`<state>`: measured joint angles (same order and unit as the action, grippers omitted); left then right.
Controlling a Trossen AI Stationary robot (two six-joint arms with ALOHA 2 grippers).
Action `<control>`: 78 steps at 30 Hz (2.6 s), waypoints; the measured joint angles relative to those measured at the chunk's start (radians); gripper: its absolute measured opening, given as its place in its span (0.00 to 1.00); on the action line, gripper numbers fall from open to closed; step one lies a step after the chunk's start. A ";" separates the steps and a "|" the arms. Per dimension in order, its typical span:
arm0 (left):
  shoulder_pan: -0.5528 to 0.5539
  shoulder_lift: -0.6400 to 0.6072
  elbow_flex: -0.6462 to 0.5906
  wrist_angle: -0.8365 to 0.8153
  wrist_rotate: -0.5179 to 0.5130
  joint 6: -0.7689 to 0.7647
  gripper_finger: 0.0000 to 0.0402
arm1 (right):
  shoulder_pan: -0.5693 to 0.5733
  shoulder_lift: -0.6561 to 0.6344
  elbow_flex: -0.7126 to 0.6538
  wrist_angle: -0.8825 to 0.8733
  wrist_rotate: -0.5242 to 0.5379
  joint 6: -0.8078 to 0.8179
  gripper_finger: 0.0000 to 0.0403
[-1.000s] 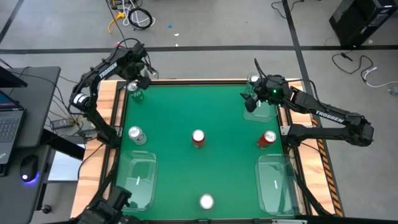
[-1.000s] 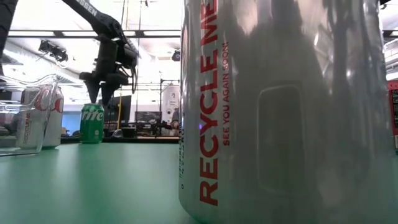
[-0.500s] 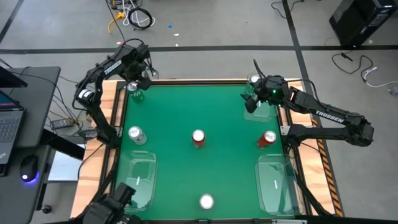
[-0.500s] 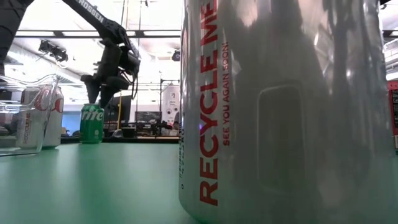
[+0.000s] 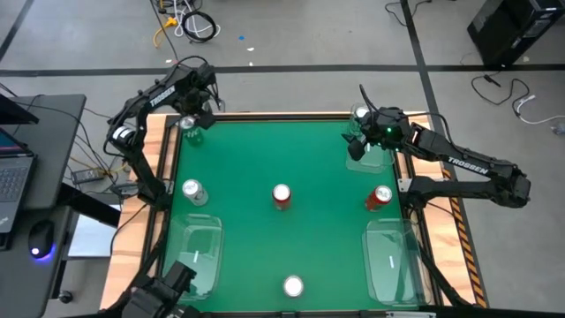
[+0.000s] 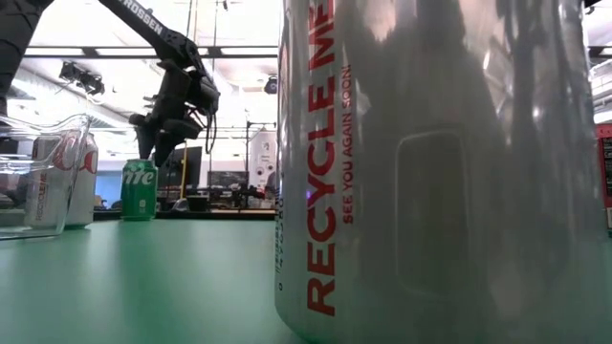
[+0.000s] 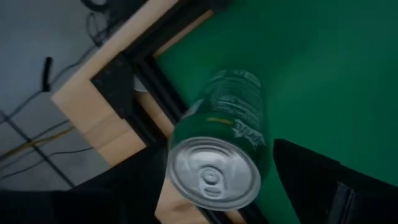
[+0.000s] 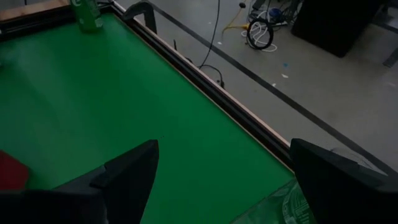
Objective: Sort soda cans
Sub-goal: Put the left green soda can into the top transparent bin
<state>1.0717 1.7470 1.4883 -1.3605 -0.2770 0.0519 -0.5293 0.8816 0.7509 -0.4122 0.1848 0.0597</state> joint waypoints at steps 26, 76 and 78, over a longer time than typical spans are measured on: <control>0.002 0.000 -0.001 -0.014 0.009 -0.075 0.74 | 0.000 0.000 0.000 -0.015 -0.005 -0.003 0.87; -0.071 0.002 -0.051 -0.023 0.182 -0.033 0.74 | 0.000 0.000 0.000 -0.063 -0.006 -0.003 0.87; -0.080 0.002 -0.051 -0.010 0.221 -0.029 0.74 | 0.000 0.000 0.000 -0.063 -0.006 -0.003 0.87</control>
<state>0.9917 1.7493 1.4376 -1.3701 -0.0557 0.0226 -0.5293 0.8814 0.7509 -0.4755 0.1787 0.0566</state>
